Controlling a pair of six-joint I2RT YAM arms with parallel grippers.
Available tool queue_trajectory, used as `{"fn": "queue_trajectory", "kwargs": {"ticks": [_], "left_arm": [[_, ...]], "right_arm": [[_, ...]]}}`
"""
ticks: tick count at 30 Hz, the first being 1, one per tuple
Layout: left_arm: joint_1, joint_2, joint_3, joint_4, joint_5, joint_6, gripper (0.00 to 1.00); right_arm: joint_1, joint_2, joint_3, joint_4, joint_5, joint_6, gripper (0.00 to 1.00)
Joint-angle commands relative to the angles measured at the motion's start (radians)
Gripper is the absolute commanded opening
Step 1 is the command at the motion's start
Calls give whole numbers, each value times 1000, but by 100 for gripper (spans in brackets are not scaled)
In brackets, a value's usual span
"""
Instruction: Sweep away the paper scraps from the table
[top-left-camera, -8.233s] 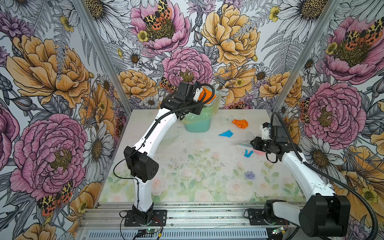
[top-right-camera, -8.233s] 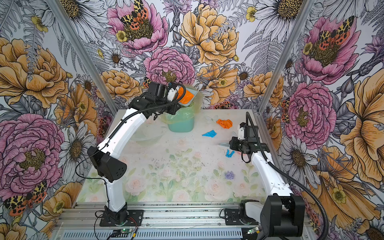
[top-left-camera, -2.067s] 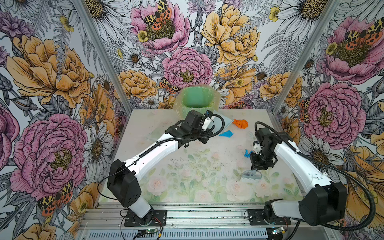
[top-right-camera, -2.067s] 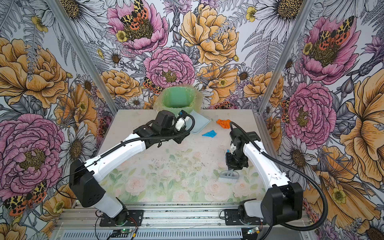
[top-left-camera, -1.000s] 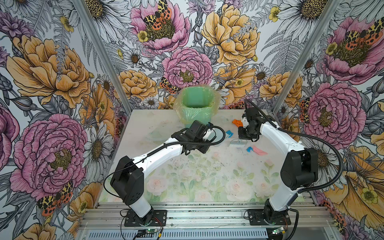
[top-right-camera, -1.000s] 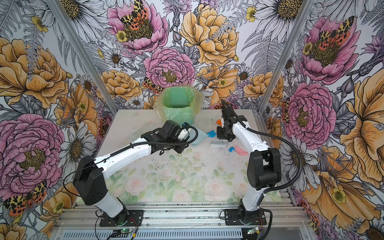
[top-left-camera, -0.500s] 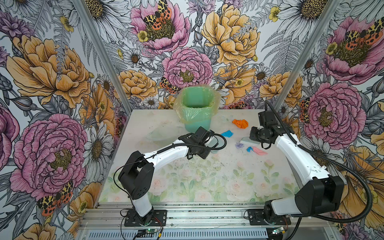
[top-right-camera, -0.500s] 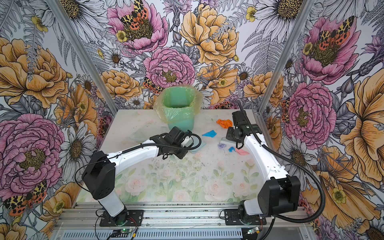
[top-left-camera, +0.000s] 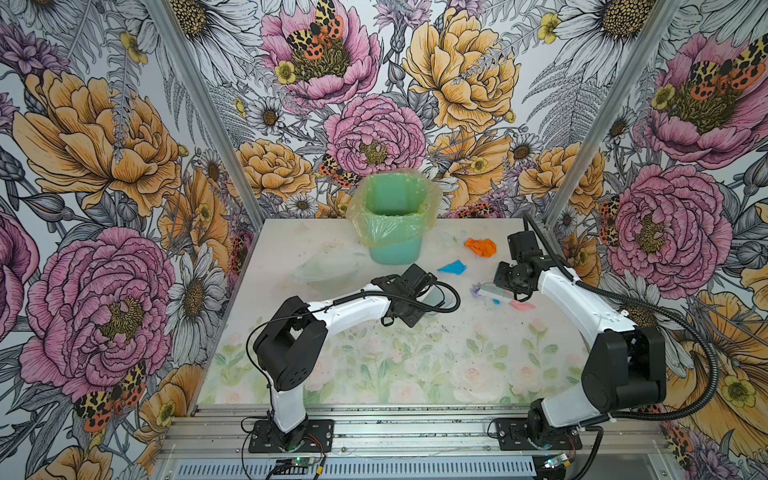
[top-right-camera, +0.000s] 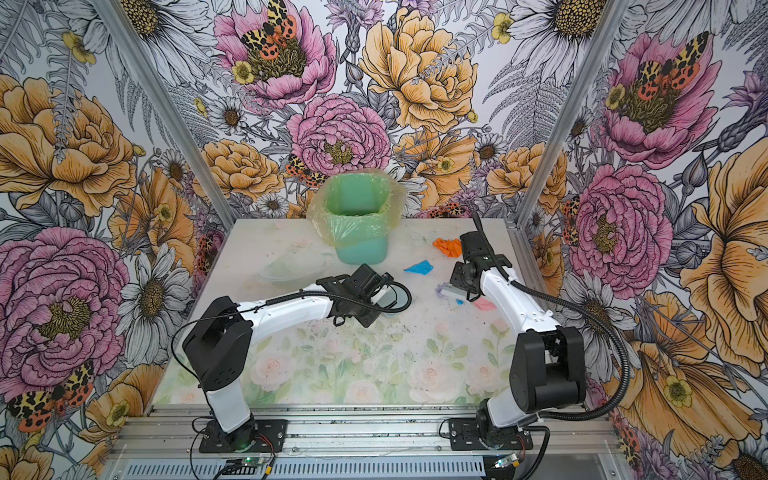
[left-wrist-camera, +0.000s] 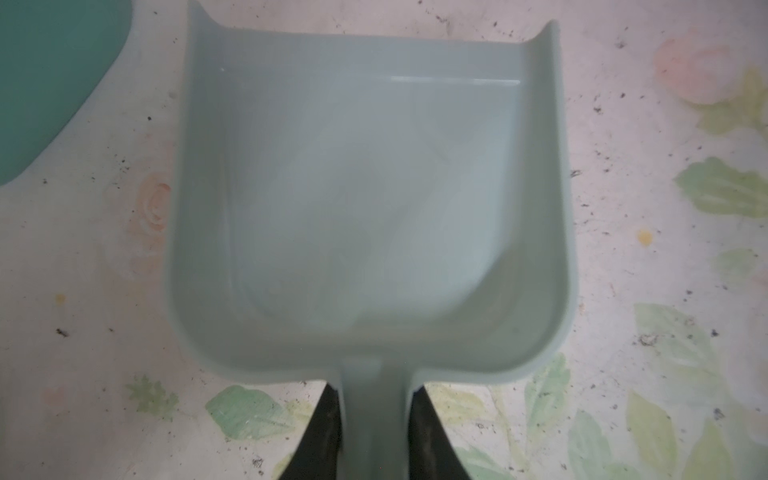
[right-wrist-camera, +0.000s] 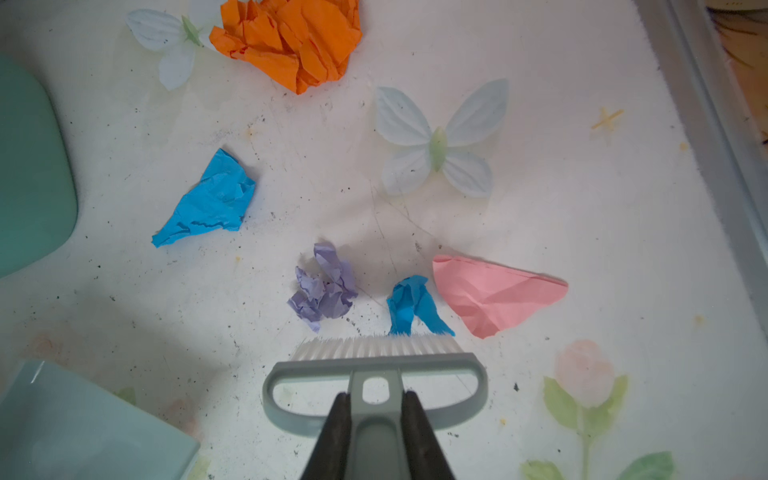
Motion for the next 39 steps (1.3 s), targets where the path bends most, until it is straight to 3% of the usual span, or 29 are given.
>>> {"fn": "queue_trajectory", "kwargs": {"ticks": [1, 7, 13, 20, 33, 39], "left_arm": [[-16, 32, 28, 9, -21, 20, 0], [-24, 43, 29, 11, -32, 29, 0], [-28, 45, 13, 28, -13, 63, 0], [-33, 45, -12, 80, 50, 93, 0], [-51, 61, -26, 145, 138, 113, 0], [-70, 92, -2, 145, 146, 119, 0]], "right_arm": [[-6, 37, 15, 56, -52, -11, 0], [0, 71, 36, 78, -164, -16, 0], [-2, -6, 24, 74, -231, -42, 0], [-14, -89, 53, 74, -169, -83, 0], [5, 86, 157, 97, -12, -129, 0], [7, 112, 153, 97, -1, -152, 0]]}}
